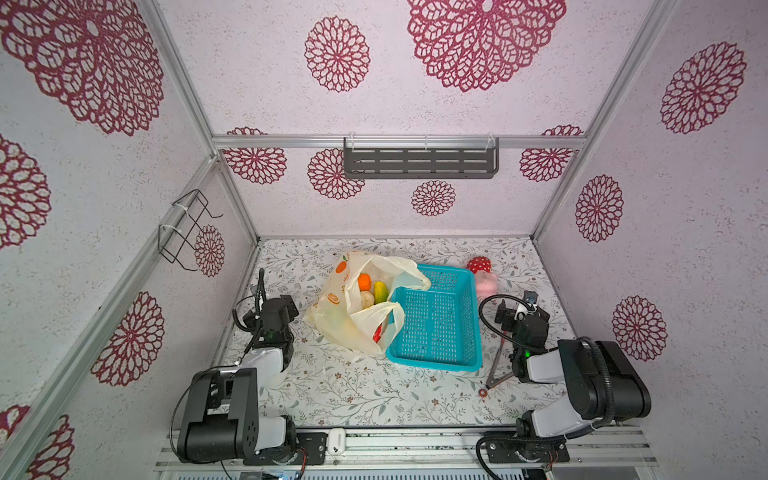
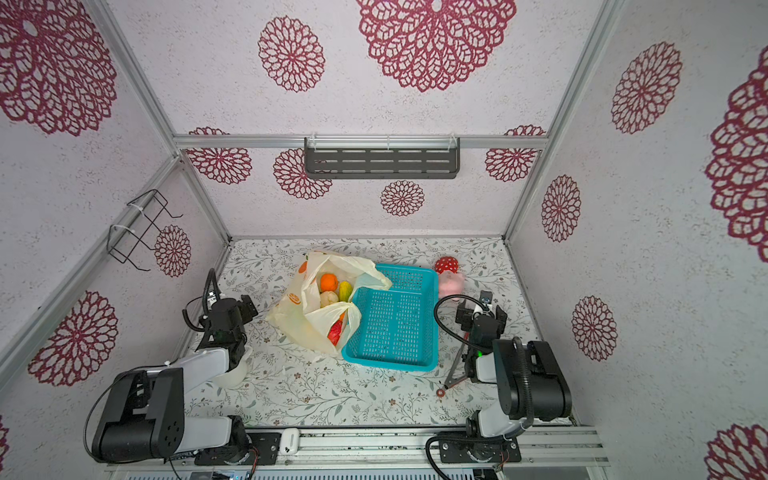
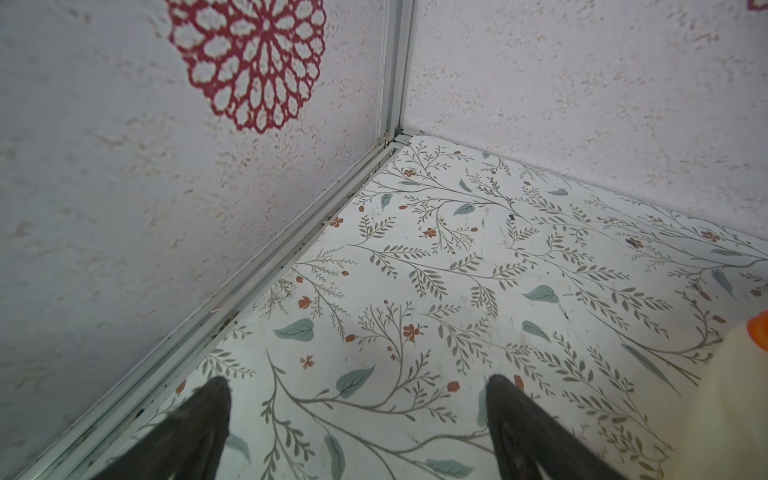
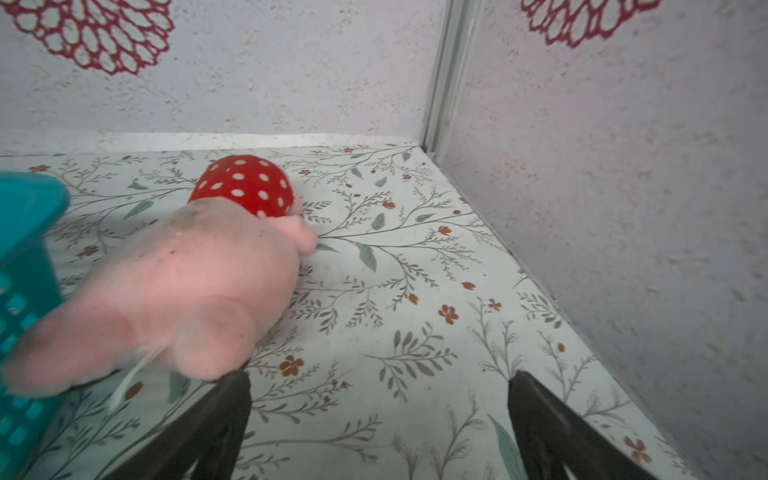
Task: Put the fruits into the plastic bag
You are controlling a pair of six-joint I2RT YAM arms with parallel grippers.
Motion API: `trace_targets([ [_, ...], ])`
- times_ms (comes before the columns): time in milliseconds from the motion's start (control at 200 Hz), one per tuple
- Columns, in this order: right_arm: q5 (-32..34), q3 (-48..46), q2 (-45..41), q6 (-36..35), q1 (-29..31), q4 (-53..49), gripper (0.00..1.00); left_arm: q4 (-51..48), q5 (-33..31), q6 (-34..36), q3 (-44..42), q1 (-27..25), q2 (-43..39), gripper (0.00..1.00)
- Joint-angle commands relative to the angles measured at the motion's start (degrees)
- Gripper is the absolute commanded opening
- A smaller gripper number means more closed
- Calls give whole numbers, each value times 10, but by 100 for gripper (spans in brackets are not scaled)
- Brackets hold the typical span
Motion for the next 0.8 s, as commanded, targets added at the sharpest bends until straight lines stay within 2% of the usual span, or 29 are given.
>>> trace_targets([
  [0,11,-4,-7,28,14,24,99,63,79,43,13,17,20,97],
  [60,18,-3,-2,27,16,30,99,218,114,53,-30,26,84,97],
  [90,16,-2,-4,25,17,25,99,287,108,61,-40,25,116,97],
  [155,14,-1,-4,22,19,21,99,154,124,38,-19,30,70,97],
  [225,14,0,-2,21,19,24,99,249,133,50,-37,36,101,97],
  [305,13,1,-2,22,18,25,99,189,138,40,-28,37,80,97],
  [390,12,1,-2,22,18,22,99,228,137,46,-34,37,93,97],
  [795,4,3,-1,24,13,20,99,216,134,44,-31,36,90,98],
])
